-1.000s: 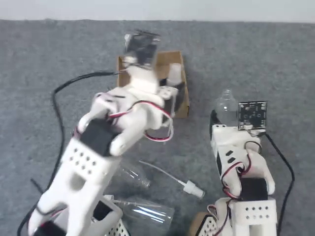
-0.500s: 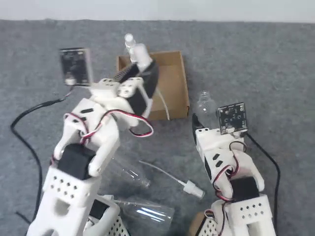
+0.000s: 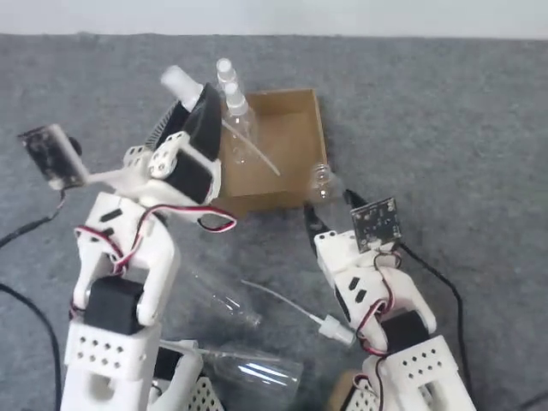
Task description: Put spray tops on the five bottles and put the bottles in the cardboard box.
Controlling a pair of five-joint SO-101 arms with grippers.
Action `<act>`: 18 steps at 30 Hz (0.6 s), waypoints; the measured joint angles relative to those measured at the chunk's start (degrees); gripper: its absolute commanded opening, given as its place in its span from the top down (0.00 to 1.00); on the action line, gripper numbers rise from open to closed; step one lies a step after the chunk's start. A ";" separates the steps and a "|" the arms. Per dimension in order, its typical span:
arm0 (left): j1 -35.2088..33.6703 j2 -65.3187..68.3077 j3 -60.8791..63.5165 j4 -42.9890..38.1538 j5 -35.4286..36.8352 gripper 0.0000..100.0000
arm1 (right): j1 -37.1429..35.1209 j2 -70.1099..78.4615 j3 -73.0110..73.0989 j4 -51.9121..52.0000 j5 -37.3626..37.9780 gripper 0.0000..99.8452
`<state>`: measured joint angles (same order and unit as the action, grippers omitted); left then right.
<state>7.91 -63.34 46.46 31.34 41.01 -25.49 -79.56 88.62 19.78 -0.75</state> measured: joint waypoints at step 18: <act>-5.19 -18.11 17.05 -15.21 16.35 0.99 | -2.64 0.00 2.37 -4.40 0.00 0.94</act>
<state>2.73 -81.45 63.52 16.13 57.36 -28.13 -79.56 90.99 15.38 -0.75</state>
